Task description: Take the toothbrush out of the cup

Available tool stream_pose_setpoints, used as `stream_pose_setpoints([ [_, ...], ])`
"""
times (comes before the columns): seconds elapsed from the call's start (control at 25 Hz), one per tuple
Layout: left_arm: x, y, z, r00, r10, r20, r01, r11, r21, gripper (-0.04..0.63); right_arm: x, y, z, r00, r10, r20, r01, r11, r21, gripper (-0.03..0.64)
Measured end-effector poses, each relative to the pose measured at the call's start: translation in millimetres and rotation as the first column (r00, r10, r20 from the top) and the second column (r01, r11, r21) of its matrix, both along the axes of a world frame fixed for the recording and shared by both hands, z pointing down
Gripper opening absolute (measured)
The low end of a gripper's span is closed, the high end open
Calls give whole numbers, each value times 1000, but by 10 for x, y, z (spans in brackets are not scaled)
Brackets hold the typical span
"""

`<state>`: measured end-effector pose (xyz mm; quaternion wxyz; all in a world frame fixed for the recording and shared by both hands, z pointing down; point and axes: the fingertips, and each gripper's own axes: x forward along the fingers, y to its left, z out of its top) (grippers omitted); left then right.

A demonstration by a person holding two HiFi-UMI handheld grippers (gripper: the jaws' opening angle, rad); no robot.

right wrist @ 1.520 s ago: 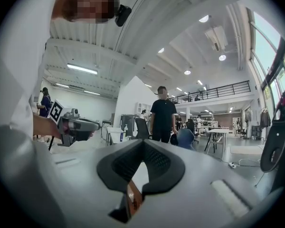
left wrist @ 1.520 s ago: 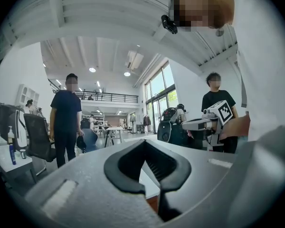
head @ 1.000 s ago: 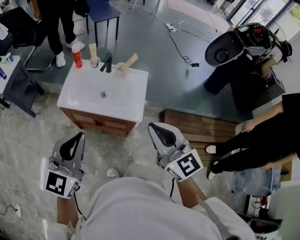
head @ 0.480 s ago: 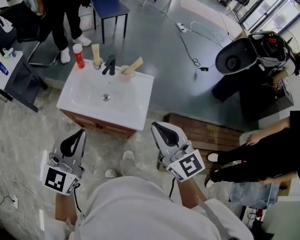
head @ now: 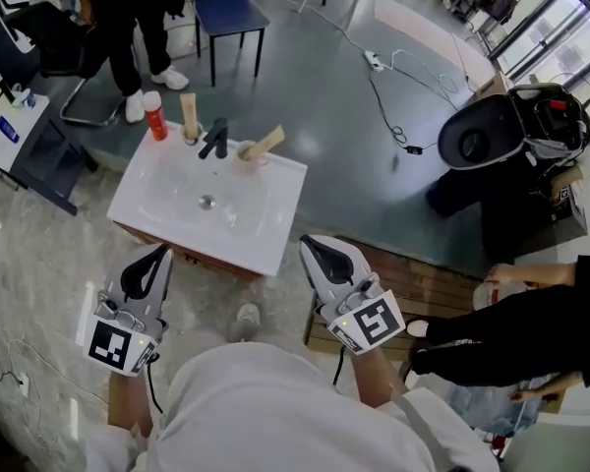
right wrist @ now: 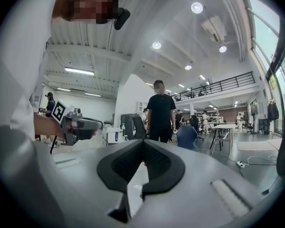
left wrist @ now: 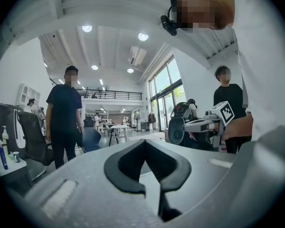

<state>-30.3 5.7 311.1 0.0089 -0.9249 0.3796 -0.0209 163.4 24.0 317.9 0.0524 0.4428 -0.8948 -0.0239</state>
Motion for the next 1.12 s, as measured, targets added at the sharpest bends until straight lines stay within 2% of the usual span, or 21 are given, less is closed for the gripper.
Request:
stream_pose_setpoints([
  [0.32, 35, -325, 104, 1000, -10, -7, 10, 1000, -21, -2, -23, -329, 107, 1000, -22, -5, 22, 999, -30, 1],
  [0.84, -177, -965, 195, 999, 39, -14, -39, 999, -31, -3, -185, -1077, 432, 999, 37, -32, -39, 998, -54, 2],
  [1.12, -340, -1237, 249, 1000, 27, -8, -27, 999, -42, -3, -196, -1580, 967, 994, 74, -79, -85, 986, -142, 2],
])
